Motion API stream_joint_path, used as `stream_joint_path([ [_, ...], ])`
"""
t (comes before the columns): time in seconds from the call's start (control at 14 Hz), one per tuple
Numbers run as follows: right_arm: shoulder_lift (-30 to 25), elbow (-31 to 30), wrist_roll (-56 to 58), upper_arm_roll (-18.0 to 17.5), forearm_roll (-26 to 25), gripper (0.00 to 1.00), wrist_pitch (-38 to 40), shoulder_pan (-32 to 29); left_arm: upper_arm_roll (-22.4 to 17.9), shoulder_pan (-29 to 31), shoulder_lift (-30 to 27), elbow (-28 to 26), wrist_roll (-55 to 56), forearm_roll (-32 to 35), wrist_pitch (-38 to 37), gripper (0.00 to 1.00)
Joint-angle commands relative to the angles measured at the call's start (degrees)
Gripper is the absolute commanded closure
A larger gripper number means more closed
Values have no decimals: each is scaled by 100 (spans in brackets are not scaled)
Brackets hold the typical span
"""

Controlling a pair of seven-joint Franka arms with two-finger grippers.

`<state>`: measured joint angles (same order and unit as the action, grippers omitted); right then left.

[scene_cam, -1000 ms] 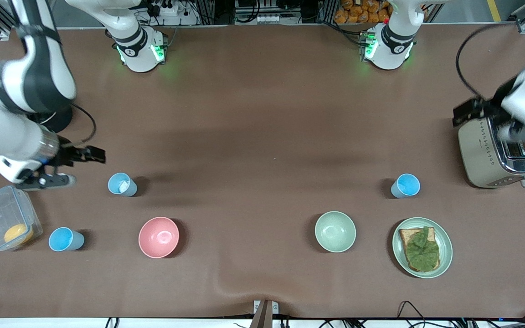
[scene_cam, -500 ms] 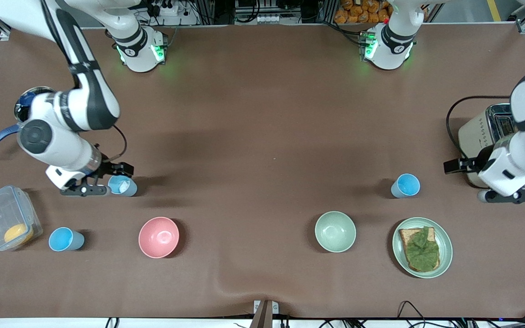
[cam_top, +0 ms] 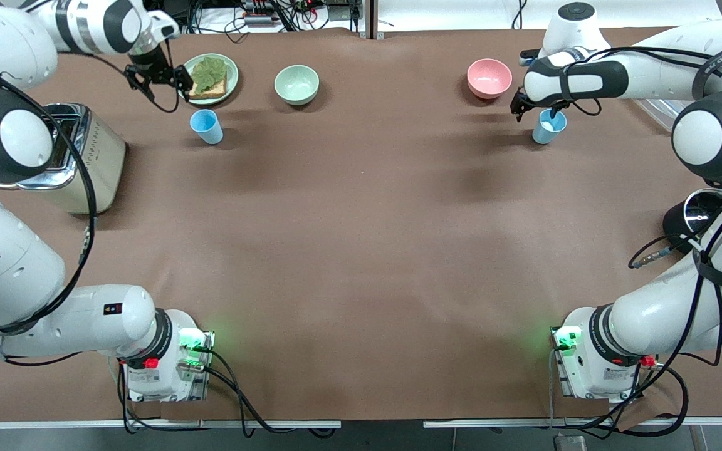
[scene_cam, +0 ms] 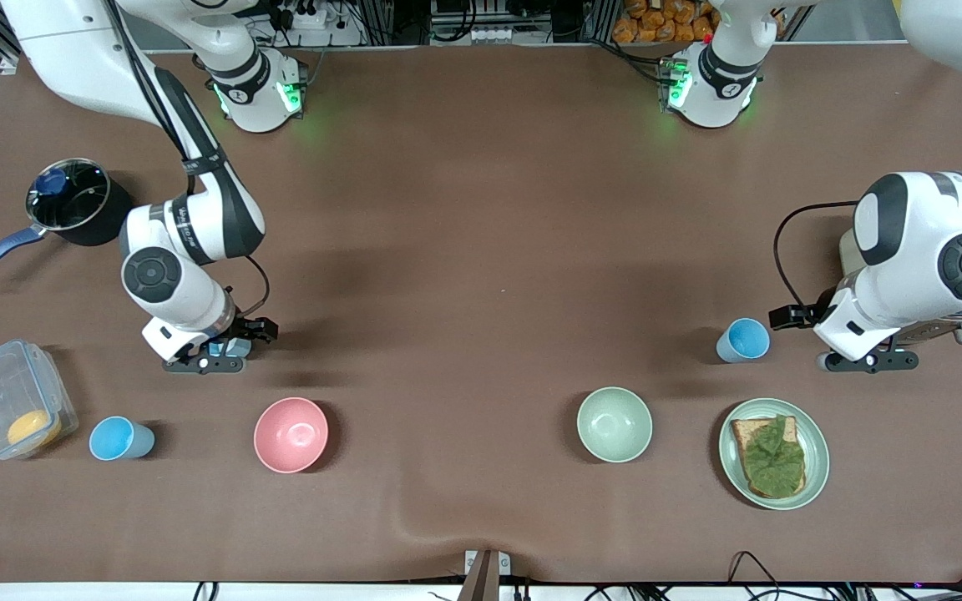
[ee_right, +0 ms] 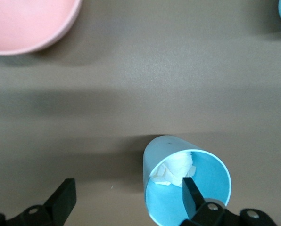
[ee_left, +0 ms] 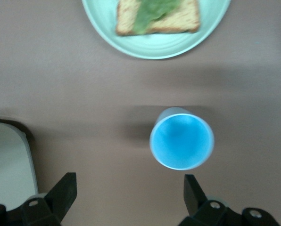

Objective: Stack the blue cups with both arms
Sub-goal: 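Close the right gripper on the tissue cup while the left gripper grasps its cup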

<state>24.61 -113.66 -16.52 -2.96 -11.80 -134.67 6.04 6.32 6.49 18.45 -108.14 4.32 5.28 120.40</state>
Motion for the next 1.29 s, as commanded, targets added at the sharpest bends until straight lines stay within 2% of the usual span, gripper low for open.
stream_joint_path([
  [0.0,132,-7,-159,58,-200,41,-50,46,63,195,9,-181,-80,26,124,0],
  [0.14,255,37,-150,58,-209,84,-51,11,63,178,220,-172,-72,-96,194,0],
  [0.21,307,72,-141,58,-209,99,-33,20,63,143,317,-198,-72,-115,325,0],
  [0.5,299,343,-124,50,-200,100,195,116,63,90,642,-199,-63,-106,388,0],
  [0.86,290,1450,-220,-3,1,100,1899,643,63,63,880,-163,-63,-97,423,0],
  [1.0,290,1627,-832,6,622,100,2050,1090,63,63,1002,-76,-63,-97,432,0],
  [1.14,412,1785,-1684,6,985,100,1980,1582,71,20,1038,-32,-28,-106,432,0],
  [1.21,587,2090,-2158,6,1152,100,1989,1802,71,19,1038,3,-36,-106,432,0],
])
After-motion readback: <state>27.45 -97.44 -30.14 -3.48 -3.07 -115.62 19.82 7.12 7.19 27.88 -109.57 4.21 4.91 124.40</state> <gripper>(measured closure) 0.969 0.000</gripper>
